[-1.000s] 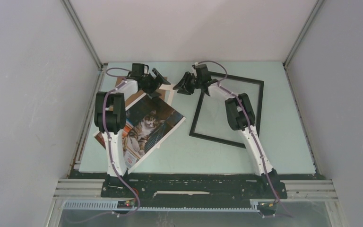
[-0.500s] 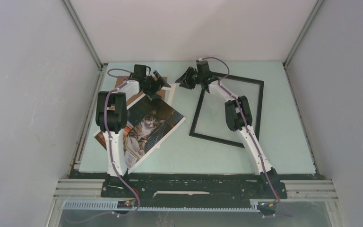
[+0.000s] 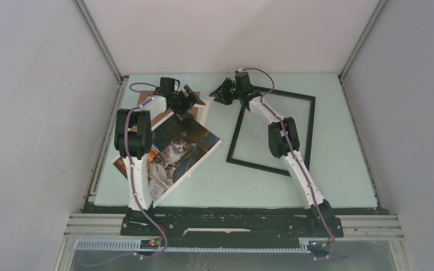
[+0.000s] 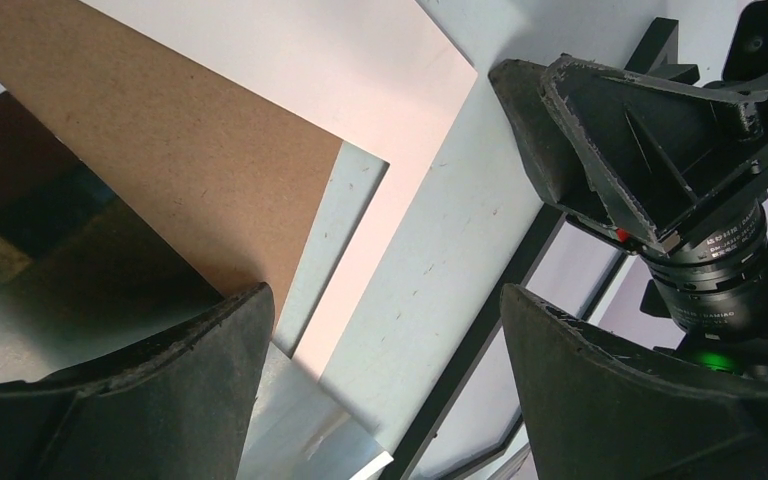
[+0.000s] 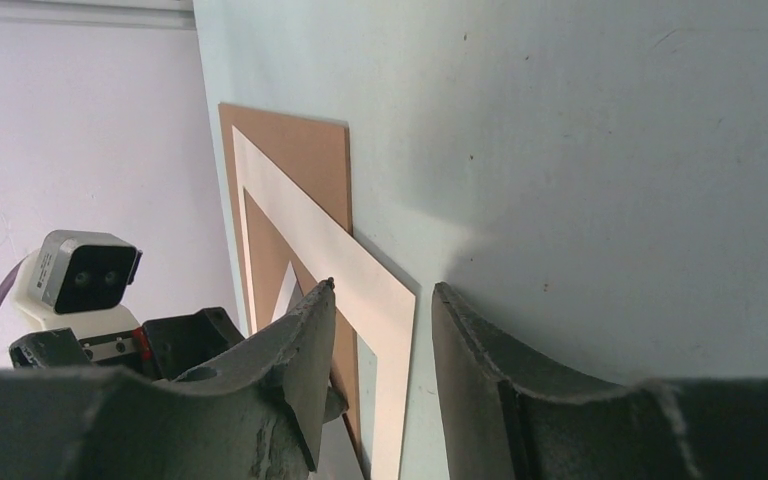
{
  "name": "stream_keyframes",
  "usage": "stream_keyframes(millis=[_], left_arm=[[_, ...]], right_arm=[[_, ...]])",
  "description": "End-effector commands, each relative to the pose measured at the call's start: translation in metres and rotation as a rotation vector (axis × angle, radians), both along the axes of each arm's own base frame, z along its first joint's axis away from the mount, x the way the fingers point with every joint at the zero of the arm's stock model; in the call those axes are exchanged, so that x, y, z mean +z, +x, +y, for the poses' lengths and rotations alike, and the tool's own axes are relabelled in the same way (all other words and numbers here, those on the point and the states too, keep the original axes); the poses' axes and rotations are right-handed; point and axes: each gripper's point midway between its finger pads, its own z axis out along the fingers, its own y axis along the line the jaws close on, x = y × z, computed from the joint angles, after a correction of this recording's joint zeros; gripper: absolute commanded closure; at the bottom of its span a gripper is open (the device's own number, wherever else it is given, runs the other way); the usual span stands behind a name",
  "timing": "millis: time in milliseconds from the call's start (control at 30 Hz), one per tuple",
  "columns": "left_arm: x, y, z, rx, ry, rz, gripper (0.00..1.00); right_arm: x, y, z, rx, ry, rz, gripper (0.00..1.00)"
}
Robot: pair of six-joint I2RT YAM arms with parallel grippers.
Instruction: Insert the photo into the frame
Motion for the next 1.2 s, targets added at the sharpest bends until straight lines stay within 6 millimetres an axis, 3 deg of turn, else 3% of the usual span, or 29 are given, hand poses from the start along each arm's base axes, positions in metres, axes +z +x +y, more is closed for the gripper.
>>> stream_keyframes(millis=[0,167,433,700,800,1167], left_arm=[[-0.002,-0.007,-0.002,-0.027,0.0,0.01,0.07],[-0.005,-0.007,-0.001,-0.024,0.001,0.02,0.07],[-0.008,-0.007,-0.001,-0.021,-0.003,0.029,0.07],[-0.02,-0.005,0.001,-0.013,-0.016,0.053,0.07],[-0.021,-0.002,-0.002,-0.017,-0.044,0.058,0.07],[0.0,0.006,-0.039,-0.103,-0.16,0.013,0.07]], right_arm=[[0.001,-0.003,0.014,0.021,0.023,-0.018,0.52],[0.0,-0.008,0.023,0.043,0.059,-0.006,0.56],[0.006,-0.02,0.039,0.101,0.115,-0.01,0.56],[0.067,-0.041,0.046,0.227,0.299,-0.098,0.56],[0.08,-0.05,0.046,0.259,0.35,-0.095,0.56],[0.094,-0.066,0.027,0.267,0.428,-0.077,0.61]])
